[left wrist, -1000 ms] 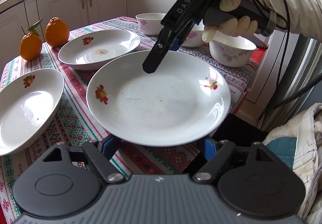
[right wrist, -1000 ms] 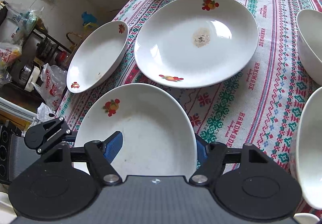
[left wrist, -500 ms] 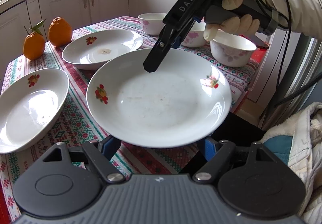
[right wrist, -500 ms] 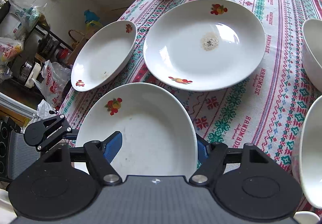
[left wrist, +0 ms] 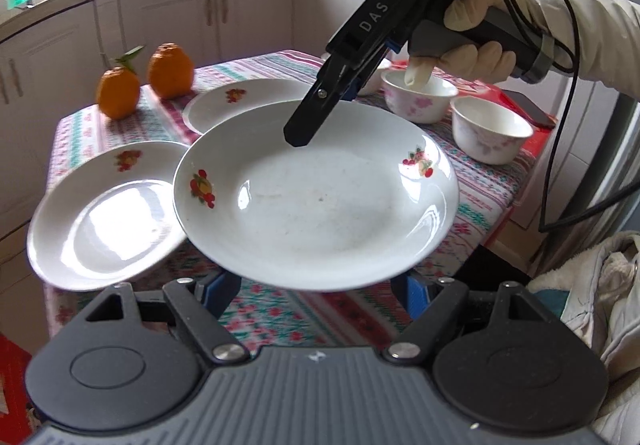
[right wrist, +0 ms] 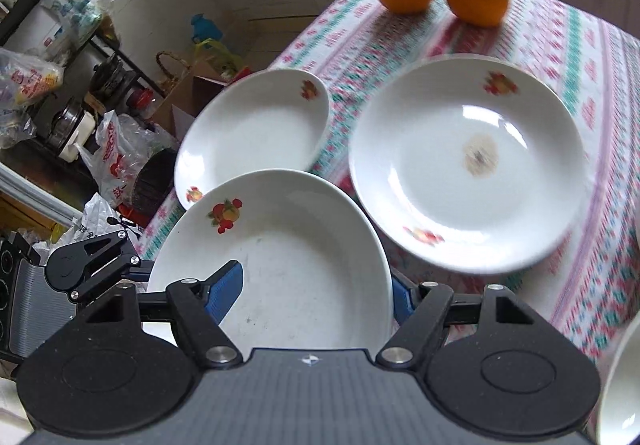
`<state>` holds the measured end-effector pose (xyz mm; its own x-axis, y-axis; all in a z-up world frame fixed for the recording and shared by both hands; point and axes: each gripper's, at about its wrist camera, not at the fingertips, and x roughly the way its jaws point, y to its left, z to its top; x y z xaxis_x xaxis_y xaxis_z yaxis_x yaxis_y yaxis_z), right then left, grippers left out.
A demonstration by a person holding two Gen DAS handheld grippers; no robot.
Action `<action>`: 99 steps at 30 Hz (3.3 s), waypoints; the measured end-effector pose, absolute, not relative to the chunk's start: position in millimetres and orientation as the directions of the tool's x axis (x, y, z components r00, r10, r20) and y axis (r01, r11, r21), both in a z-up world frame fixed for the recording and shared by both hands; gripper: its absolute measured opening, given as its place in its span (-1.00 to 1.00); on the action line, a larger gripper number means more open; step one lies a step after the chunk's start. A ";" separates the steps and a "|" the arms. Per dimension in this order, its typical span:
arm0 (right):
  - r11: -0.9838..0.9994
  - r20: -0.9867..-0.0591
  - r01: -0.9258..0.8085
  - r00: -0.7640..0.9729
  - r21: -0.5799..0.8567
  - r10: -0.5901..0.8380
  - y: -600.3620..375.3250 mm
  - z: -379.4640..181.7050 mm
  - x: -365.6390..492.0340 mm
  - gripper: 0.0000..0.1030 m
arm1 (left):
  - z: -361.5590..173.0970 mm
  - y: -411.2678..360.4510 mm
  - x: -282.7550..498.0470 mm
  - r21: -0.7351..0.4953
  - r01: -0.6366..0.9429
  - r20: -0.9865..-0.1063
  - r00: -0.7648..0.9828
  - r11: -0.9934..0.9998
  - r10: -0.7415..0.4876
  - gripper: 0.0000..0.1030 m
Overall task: Organize plates and bowls
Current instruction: 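Lower the held plate onto the other white plate with the right gripper, then open the right gripper to release the stacked plate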
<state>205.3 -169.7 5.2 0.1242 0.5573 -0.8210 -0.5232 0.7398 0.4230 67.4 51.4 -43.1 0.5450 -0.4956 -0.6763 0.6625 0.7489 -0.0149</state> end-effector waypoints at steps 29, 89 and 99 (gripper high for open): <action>0.639 -0.815 -0.638 0.032 0.429 0.579 -47.8 -8.5 283.2 0.54 | -39.0 127.9 106.9 -0.003 0.453 -0.677 0.655 0.891 -0.335 0.58; 0.735 -0.851 -0.593 0.152 0.329 0.503 -73.8 3.2 252.8 0.59 | -48.1 135.2 124.4 0.035 0.438 -0.652 0.691 0.898 -0.312 0.61; 0.764 -0.837 -0.600 0.272 0.239 0.475 -86.5 19.6 221.9 0.83 | -38.8 128.9 108.6 0.063 0.425 -0.601 0.738 0.903 -0.306 0.74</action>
<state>221.9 -86.5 19.6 0.2722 0.4752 -0.8367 -0.5998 0.7637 0.2386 108.6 128.9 -38.8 0.7382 -0.3055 -0.6014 0.4249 0.9030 0.0628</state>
